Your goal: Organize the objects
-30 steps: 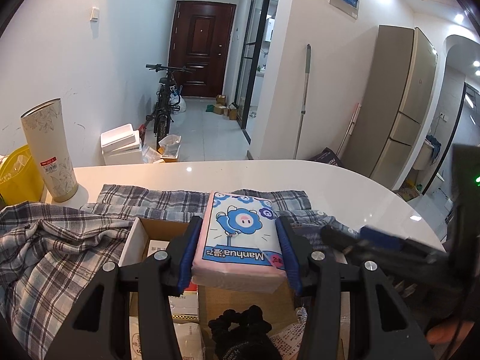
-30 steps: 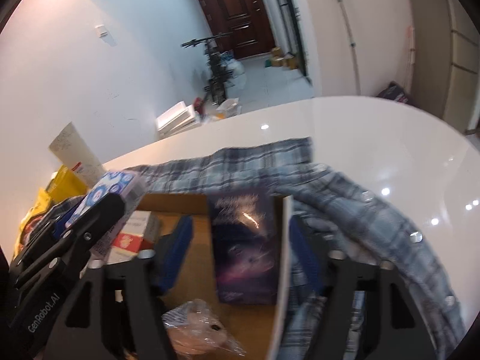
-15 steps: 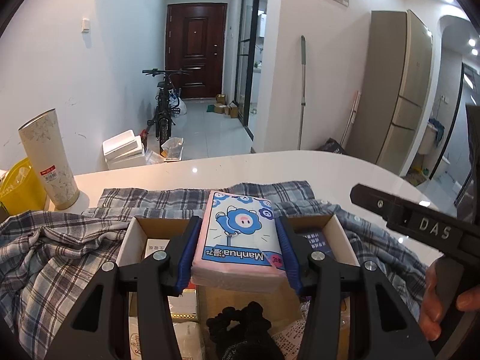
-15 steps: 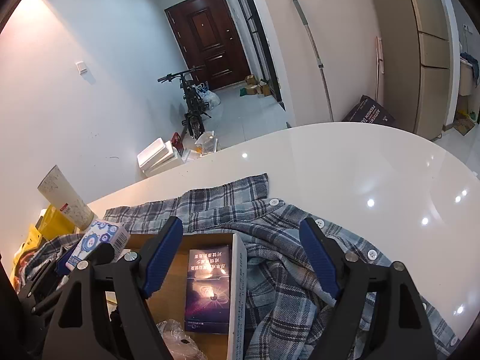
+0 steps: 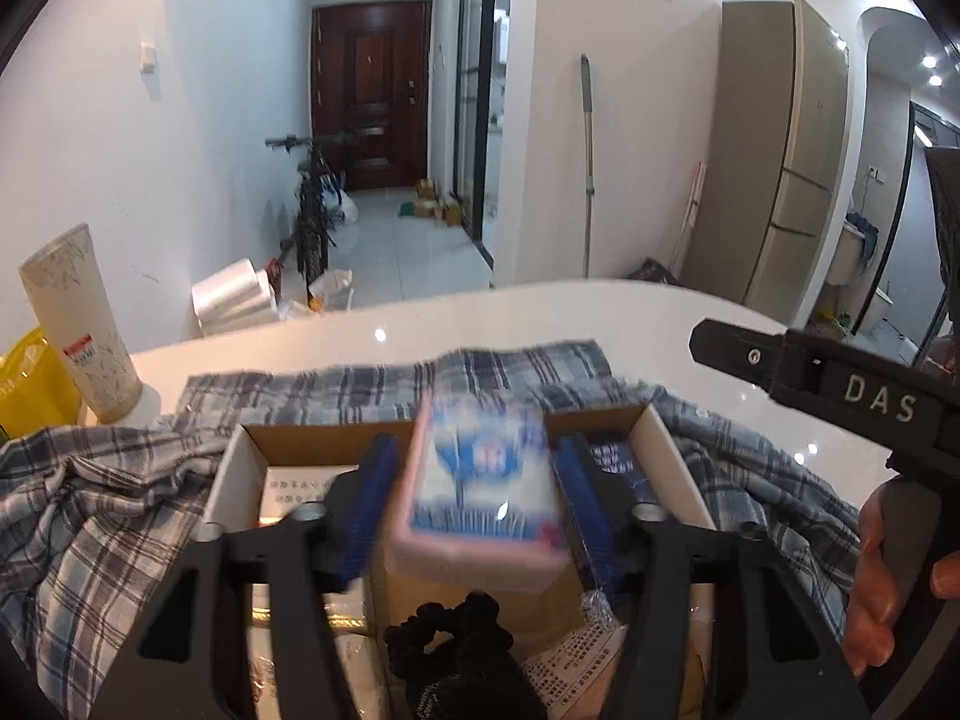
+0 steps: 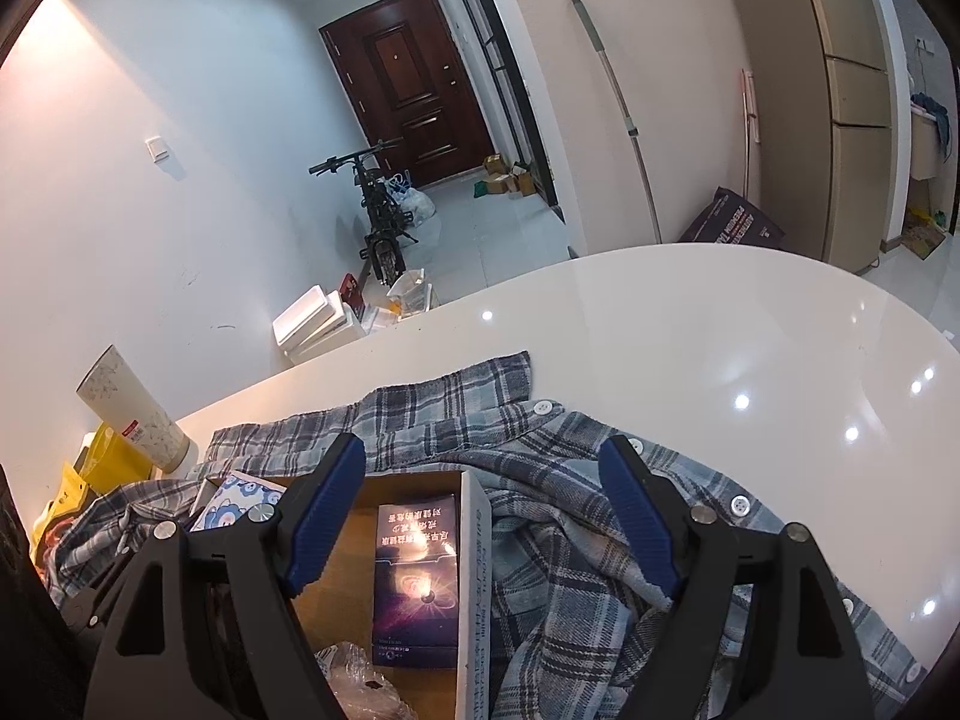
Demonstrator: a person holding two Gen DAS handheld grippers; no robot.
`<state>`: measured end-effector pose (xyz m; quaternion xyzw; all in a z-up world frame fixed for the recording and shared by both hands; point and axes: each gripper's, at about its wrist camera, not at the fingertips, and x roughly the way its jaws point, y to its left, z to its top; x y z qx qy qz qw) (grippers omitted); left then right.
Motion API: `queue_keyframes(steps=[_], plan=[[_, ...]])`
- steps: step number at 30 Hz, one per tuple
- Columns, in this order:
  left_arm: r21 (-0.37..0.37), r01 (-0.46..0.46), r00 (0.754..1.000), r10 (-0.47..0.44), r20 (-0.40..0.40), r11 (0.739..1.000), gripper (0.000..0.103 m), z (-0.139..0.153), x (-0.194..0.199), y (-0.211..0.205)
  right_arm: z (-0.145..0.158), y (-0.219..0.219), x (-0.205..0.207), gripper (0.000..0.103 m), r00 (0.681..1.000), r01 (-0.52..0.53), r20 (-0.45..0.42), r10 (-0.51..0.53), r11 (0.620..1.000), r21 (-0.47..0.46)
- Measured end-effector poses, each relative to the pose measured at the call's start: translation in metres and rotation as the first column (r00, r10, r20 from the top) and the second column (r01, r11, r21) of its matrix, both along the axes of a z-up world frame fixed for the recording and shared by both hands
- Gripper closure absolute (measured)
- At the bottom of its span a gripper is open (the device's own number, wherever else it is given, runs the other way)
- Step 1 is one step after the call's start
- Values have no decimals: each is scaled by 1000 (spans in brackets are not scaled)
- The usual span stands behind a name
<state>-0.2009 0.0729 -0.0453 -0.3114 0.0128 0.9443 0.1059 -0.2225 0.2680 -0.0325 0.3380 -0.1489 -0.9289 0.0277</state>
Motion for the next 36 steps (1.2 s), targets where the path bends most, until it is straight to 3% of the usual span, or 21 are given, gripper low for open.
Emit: queue_keyframes(steps=[1, 2, 6, 10, 16, 24, 28, 33, 36], plan=[[-1, -17, 999, 17, -42, 1000, 19, 5, 5, 0, 1, 0, 1, 24, 1000, 1, -6, -1, 1000, 5], [-1, -26, 996, 26, -81, 1000, 17, 10, 10, 0, 3, -1, 2, 23, 1000, 2, -17, -2, 1000, 11], [-8, -50, 972, 46, -232, 999, 17, 32, 30, -1, 12, 1, 11, 12, 998, 26, -64, -25, 999, 21], [32, -104, 929, 108, -353, 994, 15, 48, 49, -6, 21, 6, 18, 7, 993, 45, -112, -45, 999, 5], [95, -129, 892, 157, -423, 987, 15, 67, 66, -17, 38, 4, 30, 7, 984, 52, -174, -44, 998, 41], [149, -142, 848, 198, -492, 979, 15, 120, 98, -46, 80, -12, 53, 6, 955, 14, -295, 15, 995, 95], [157, -192, 803, 247, -542, 969, 14, 151, 134, -67, 107, -17, 72, 2, 936, -15, -350, 40, 997, 73], [190, -157, 753, 242, -612, 969, 14, 180, 195, -91, 134, -26, 105, 1, 903, -59, -423, 72, 997, 43], [206, -180, 712, 272, -647, 962, 0, 186, 230, -98, 146, -36, 126, 0, 887, -91, -447, 114, 993, 74]])
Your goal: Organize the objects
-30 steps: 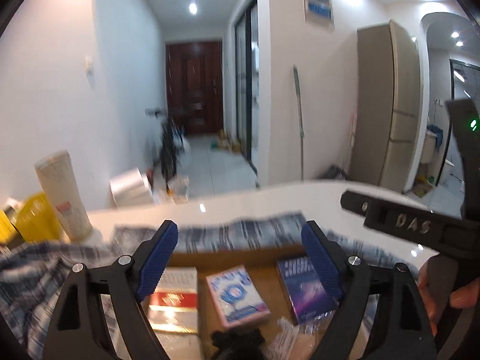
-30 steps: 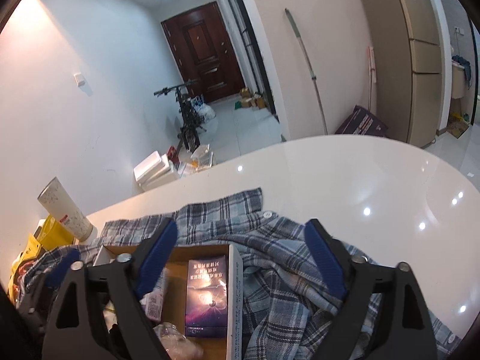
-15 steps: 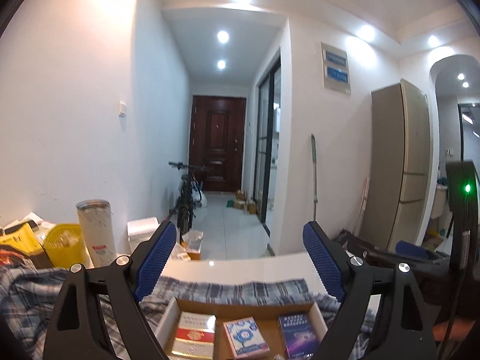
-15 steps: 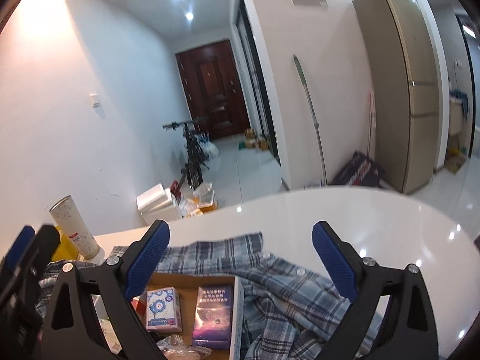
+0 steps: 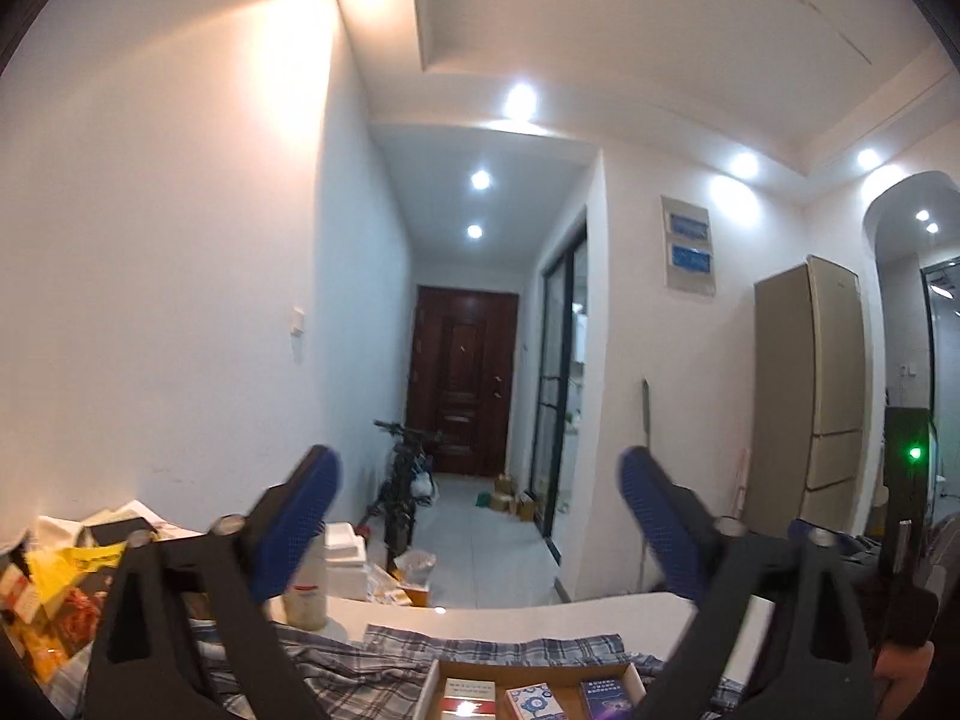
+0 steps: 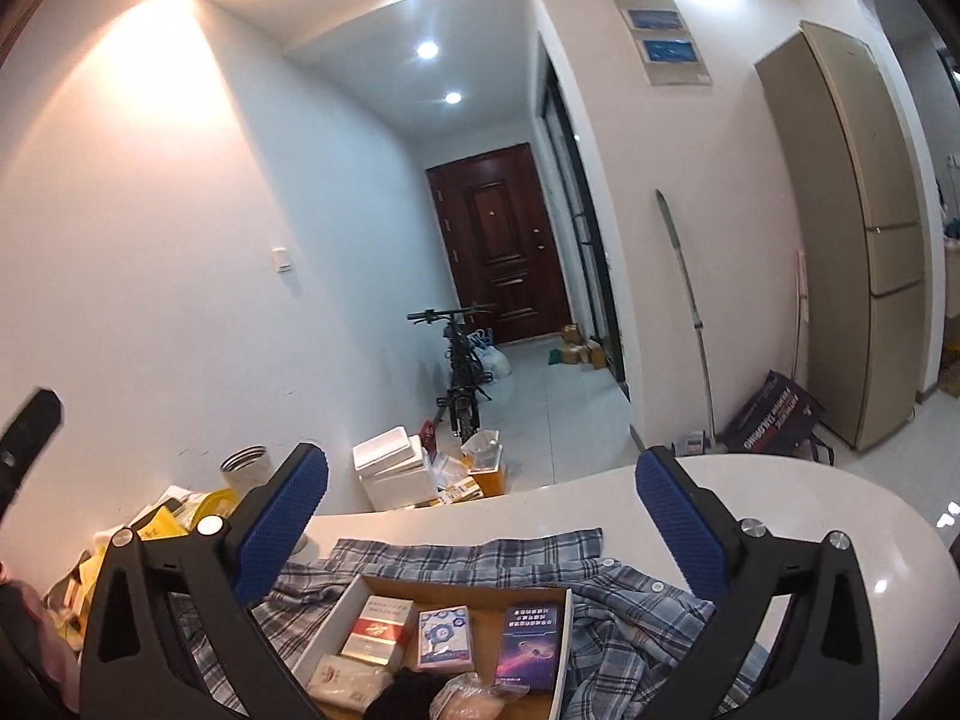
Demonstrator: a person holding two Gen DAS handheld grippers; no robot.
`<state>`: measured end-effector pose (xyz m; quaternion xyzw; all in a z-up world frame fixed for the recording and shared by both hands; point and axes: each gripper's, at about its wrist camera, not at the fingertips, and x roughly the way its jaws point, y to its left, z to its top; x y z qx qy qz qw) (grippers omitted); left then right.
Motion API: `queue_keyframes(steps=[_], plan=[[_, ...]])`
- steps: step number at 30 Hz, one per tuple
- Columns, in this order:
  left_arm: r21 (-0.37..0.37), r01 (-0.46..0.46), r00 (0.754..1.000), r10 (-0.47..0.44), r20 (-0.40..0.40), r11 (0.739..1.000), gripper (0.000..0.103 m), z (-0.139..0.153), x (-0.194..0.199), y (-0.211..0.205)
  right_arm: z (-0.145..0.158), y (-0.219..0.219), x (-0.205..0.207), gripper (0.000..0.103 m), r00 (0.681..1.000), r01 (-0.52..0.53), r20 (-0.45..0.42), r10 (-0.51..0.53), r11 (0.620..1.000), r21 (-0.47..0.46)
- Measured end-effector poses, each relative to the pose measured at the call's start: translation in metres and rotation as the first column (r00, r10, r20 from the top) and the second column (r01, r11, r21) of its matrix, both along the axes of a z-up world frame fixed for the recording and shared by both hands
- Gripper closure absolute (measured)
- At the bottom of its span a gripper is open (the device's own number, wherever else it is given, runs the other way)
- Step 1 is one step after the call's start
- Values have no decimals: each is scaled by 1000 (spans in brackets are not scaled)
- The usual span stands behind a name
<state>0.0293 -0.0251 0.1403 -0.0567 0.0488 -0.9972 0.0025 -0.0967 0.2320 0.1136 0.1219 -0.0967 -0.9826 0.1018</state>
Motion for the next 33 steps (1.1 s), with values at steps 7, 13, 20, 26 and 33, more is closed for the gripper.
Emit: queue_keyframes(steps=[7, 13, 20, 26, 33], plan=[[40, 22, 996, -19, -85, 999, 0, -6, 71, -14, 11, -13, 73, 0, 980, 102, -176, -87, 992, 76], [64, -50, 998, 53, -38, 997, 0, -12, 95, -22, 18, -18, 122, 0, 957, 162, -256, -134, 982, 94], [8, -90, 996, 90, 0, 996, 0, -24, 101, -21, 15, -23, 140, 0, 968, 119, -237, -82, 982, 147], [-50, -96, 995, 97, 14, 994, 0, -37, 99, -14, 6, -16, 148, 0, 971, 85, -232, -58, 991, 108], [-142, -93, 983, 113, 143, 985, 0, -74, 62, -11, -23, -17, 138, 0, 979, 61, -200, -33, 989, 136]])
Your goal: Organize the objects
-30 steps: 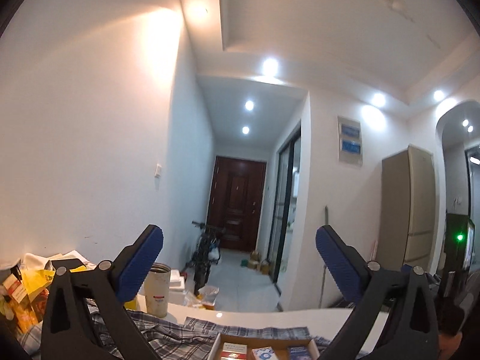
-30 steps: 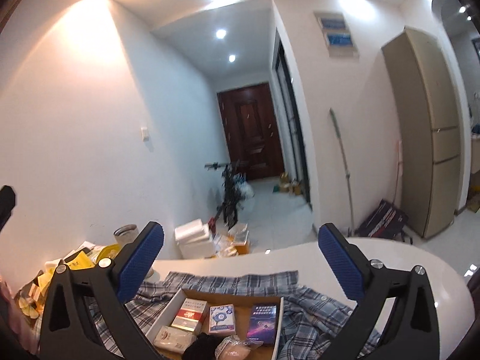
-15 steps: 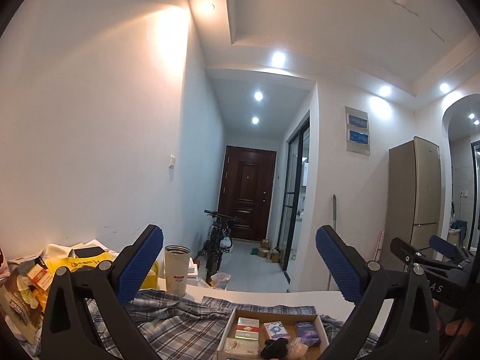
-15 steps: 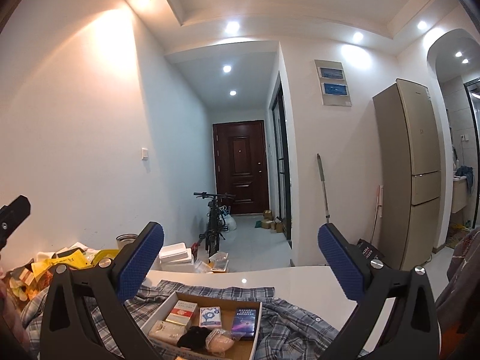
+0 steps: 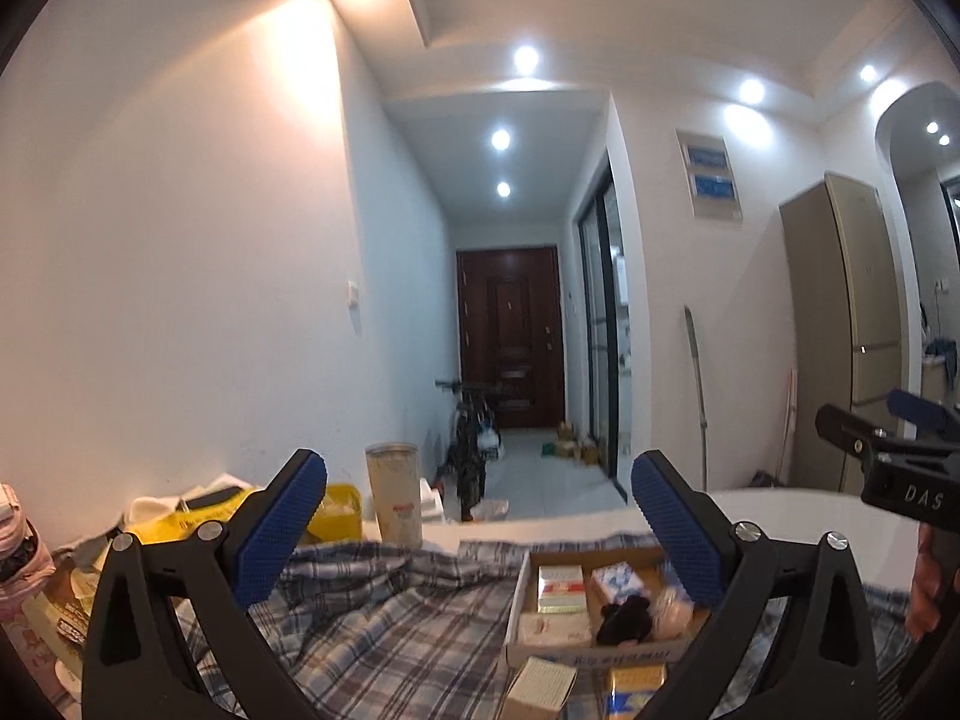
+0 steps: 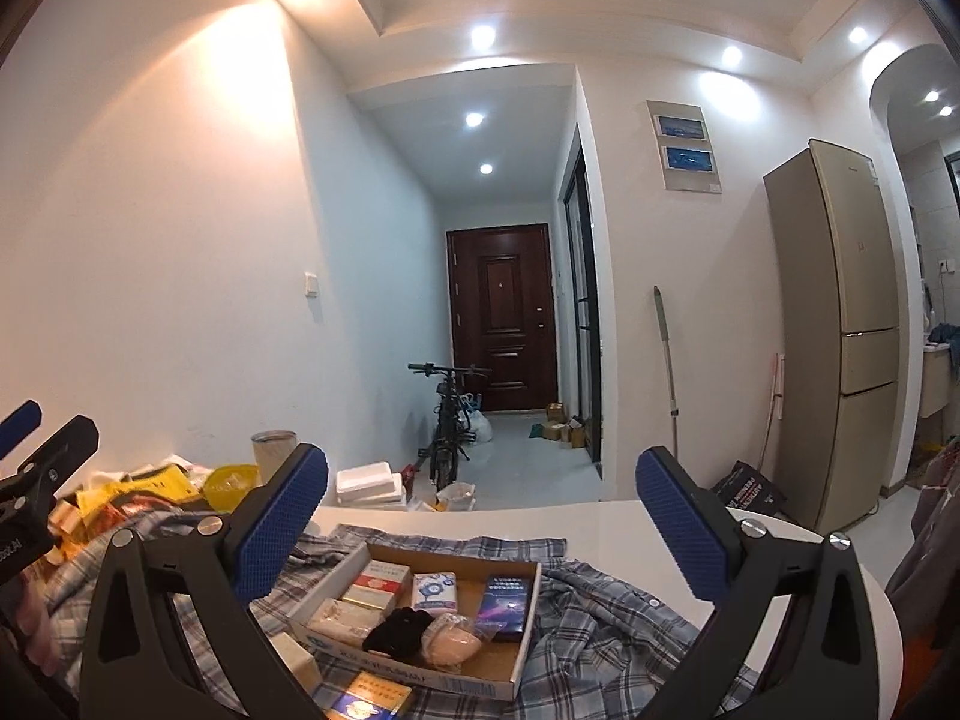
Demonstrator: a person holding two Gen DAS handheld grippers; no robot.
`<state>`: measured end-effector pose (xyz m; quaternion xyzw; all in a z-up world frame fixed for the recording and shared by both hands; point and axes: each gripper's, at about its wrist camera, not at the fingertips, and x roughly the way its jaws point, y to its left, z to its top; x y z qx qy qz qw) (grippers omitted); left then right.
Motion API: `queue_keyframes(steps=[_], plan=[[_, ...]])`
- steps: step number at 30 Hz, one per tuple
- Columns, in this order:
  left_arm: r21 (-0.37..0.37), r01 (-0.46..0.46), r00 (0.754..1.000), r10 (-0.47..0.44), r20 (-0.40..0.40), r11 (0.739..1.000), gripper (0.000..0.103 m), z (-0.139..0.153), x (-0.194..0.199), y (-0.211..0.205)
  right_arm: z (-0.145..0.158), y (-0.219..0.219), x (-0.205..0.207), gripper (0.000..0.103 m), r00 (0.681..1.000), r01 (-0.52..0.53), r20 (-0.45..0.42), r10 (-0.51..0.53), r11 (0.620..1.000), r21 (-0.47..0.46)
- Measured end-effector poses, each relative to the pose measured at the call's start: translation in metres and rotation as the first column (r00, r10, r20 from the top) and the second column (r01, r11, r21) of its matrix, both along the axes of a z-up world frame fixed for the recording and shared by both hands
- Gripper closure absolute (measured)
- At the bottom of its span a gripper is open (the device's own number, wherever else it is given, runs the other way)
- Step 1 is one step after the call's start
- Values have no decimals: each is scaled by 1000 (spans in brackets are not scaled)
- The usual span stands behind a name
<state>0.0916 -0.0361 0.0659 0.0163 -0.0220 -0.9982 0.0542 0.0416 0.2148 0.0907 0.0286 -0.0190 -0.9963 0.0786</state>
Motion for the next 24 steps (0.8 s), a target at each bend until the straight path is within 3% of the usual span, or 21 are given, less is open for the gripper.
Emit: queue_keyframes(steps=[3, 7, 12, 16, 20, 24], plan=[[6, 17, 996, -18, 92, 1000, 0, -24, -27, -6, -14, -4, -15, 0, 999, -4, 42, 3, 1000, 19], [47, 48, 968, -58, 246, 998, 0, -65, -66, -16, -29, -6, -32, 0, 996, -20, 92, 19, 1000, 8], [54, 104, 934, -116, 338, 993, 0, -98, -85, -6, -47, -12, -43, 0, 992, -26, 127, 20, 999, 42], [70, 146, 892, -162, 423, 987, 0, -115, -100, 0, -62, -17, -55, 0, 983, -44, 178, 32, 997, 63], [181, 188, 848, -253, 466, 965, 0, -121, -112, -14, -78, -22, -67, 0, 963, -85, 262, 67, 995, 59], [232, 180, 808, -278, 520, 956, 1, -131, -124, -20, -89, -25, -75, 0, 942, -109, 323, 88, 993, 49]])
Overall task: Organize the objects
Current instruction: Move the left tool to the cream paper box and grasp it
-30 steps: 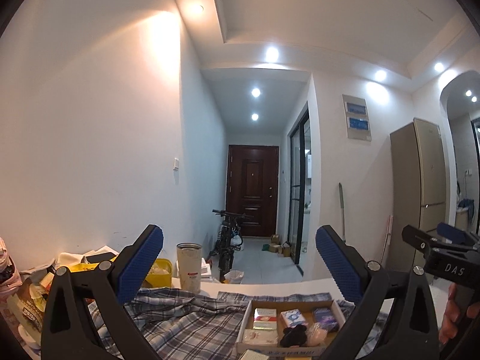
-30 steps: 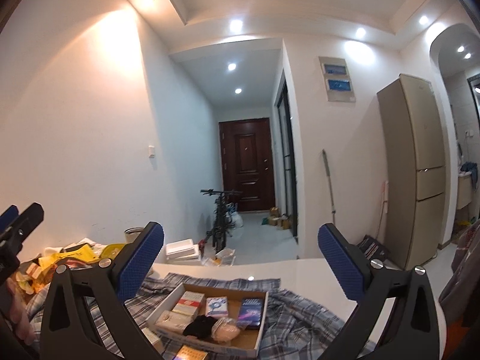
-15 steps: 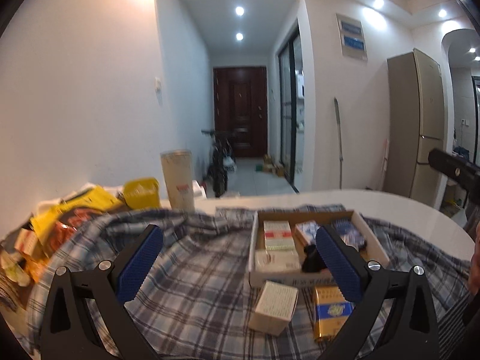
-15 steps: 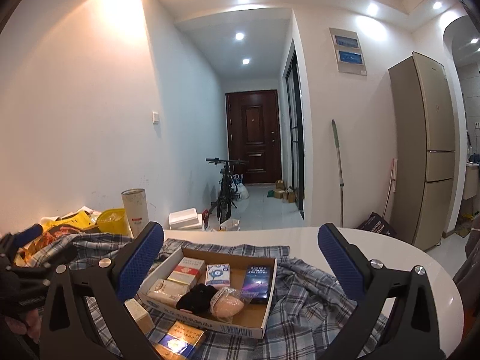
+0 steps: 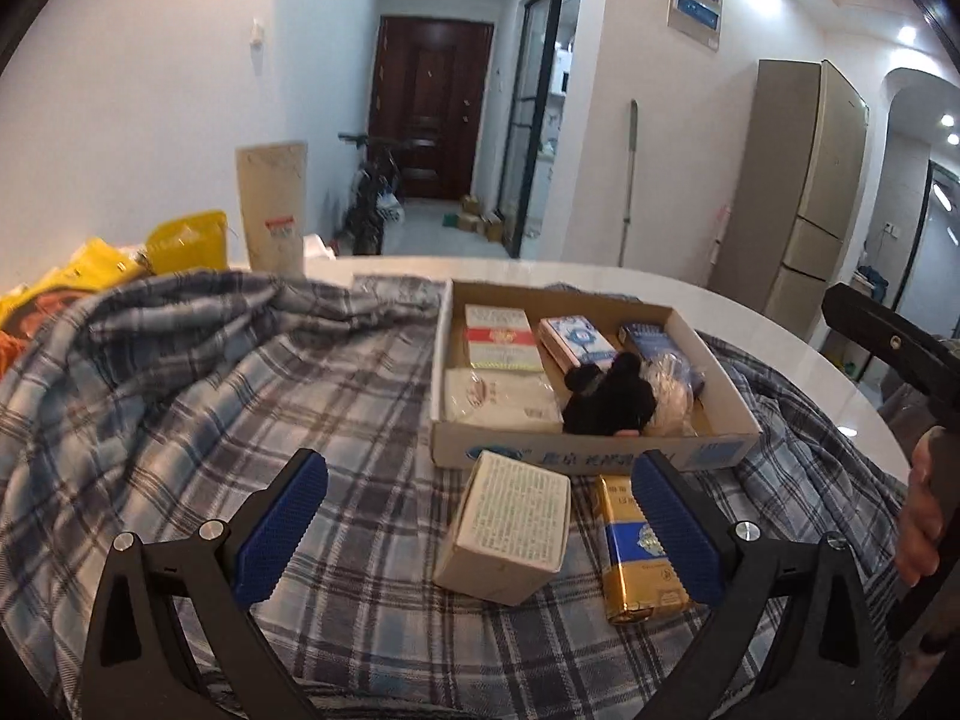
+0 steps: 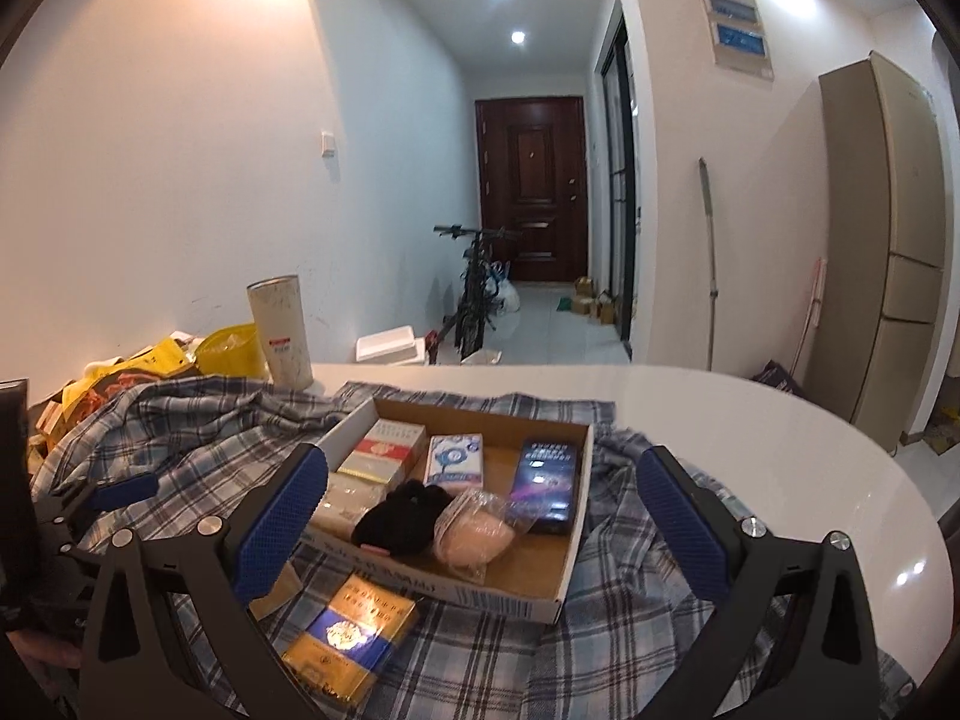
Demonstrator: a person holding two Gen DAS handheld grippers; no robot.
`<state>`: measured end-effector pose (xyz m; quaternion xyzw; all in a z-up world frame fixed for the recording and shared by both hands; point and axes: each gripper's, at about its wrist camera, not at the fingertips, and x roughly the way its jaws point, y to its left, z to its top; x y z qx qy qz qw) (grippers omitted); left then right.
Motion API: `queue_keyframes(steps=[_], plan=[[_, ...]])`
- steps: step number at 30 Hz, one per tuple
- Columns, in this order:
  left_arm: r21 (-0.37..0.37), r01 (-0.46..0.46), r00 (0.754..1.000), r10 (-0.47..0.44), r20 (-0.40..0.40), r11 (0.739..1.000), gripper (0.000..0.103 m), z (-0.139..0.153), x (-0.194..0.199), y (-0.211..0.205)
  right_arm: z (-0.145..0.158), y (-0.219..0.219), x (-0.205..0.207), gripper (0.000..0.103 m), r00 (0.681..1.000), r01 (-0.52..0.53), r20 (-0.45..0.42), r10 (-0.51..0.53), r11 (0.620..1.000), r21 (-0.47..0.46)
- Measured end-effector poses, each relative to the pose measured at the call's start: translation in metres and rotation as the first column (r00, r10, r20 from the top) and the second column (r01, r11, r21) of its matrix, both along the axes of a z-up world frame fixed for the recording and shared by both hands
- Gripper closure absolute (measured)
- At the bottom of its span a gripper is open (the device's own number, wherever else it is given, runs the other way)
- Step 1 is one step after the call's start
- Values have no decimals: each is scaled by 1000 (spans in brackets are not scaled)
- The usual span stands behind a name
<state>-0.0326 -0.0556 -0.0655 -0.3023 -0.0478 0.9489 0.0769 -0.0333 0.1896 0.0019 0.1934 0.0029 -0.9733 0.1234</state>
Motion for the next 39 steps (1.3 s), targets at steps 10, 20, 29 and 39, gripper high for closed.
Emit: queue_keyframes(steps=[10, 20, 29, 39], plan=[[-42, 62, 998, -60, 32, 997, 14, -5, -4, 15, -8, 1, -5, 0, 998, 0, 56, -1, 1000, 17], [-91, 126, 989, -118, 90, 988, 23, -14, -11, 31, -14, -5, -9, 0, 997, 2, 77, -6, 999, 53], [-49, 162, 977, -154, 145, 986, 57, -23, -20, 30, -22, -9, -15, 0, 994, 10, 105, -18, 997, 76], [-23, 52, 990, -55, -130, 998, 57, 10, 23, 10, -28, -22, -18, 0, 989, 17, 140, -37, 990, 138]])
